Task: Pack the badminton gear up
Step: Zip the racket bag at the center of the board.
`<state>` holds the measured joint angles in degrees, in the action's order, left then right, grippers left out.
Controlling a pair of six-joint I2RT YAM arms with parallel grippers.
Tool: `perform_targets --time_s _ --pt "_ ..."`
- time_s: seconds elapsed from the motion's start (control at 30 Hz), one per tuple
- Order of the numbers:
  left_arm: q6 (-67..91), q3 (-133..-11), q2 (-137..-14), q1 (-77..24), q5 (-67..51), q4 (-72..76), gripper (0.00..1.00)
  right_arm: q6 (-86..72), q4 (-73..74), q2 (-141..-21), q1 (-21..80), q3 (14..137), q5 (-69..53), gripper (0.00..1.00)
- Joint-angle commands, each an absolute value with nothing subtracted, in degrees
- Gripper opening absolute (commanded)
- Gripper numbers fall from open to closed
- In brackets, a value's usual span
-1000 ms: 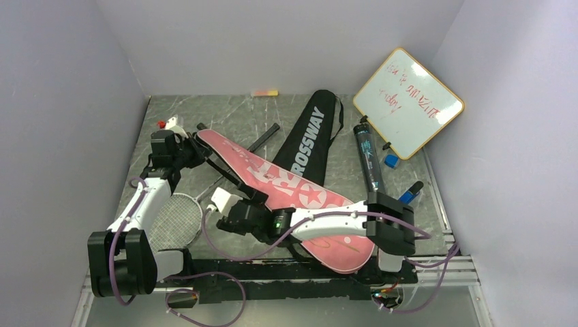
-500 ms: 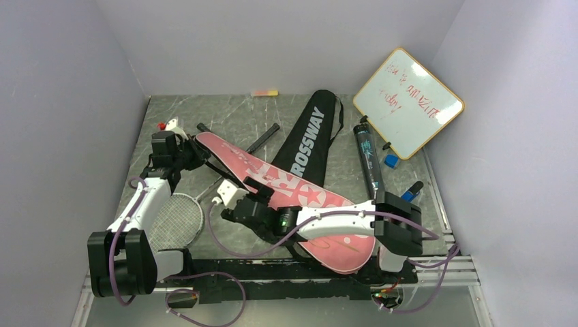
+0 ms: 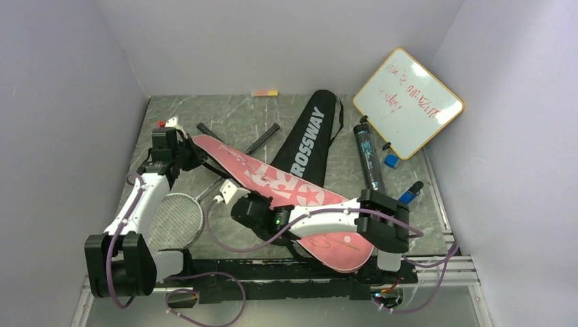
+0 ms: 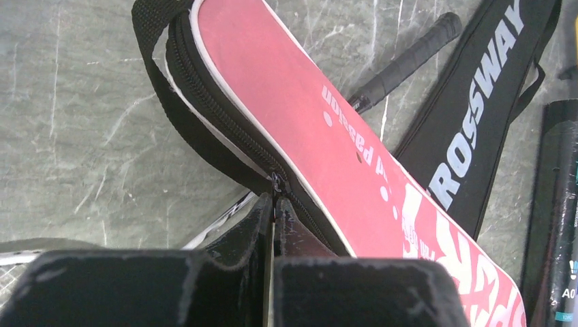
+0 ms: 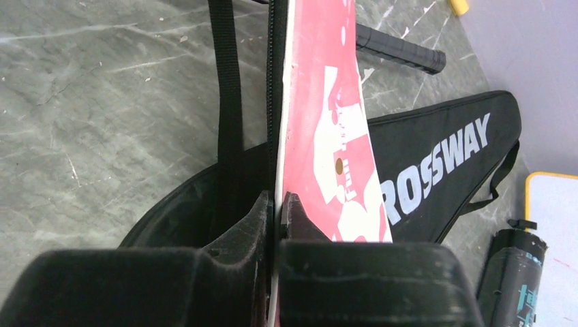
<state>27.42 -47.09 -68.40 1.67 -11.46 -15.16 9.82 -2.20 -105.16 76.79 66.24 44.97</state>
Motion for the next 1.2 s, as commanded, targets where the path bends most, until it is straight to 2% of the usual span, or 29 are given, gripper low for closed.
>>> perform_targets --time_s 0.0,0.4,0.57,0.87,0.9,1.0,1.1,1.13,1.17 --pt "24.9 -53.9 -68.9 2.1 -3.6 -15.5 0.05 8.1 0.5 -98.3 76.8 62.3 44.6 0.0" --pt "14.2 -63.8 -72.8 2.1 4.8 -26.9 0.05 7.9 3.9 -90.7 76.8 54.6 40.8 0.0" --pt "11.2 -63.7 -73.2 2.0 8.9 -27.2 0.05 9.4 5.2 -88.4 76.8 52.8 40.4 0.0" --pt "10.6 -63.0 -72.1 2.0 10.5 -25.9 0.06 9.4 7.6 -78.1 76.8 48.3 32.2 0.0" --pt "10.7 -62.8 -71.6 2.1 10.0 -25.6 0.11 9.2 7.2 -77.1 76.8 47.9 31.8 0.0" --pt "11.3 -63.0 -69.7 2.0 5.9 -25.1 0.36 8.0 6.6 -75.6 76.8 48.9 31.0 0.0" --pt "11.4 -64.4 -67.1 2.0 -2.1 -25.9 0.58 6.5 7.8 -75.8 76.7 52.0 31.5 0.0" --pt "11.8 -64.9 -66.0 2.0 -3.8 -26.4 0.66 5.7 8.6 -76.0 76.6 53.3 32.0 0.0" --pt "12.6 -65.1 -64.8 2.0 -5.3 -26.6 0.8 4.7 9.2 -76.2 76.4 54.6 32.6 0.0"
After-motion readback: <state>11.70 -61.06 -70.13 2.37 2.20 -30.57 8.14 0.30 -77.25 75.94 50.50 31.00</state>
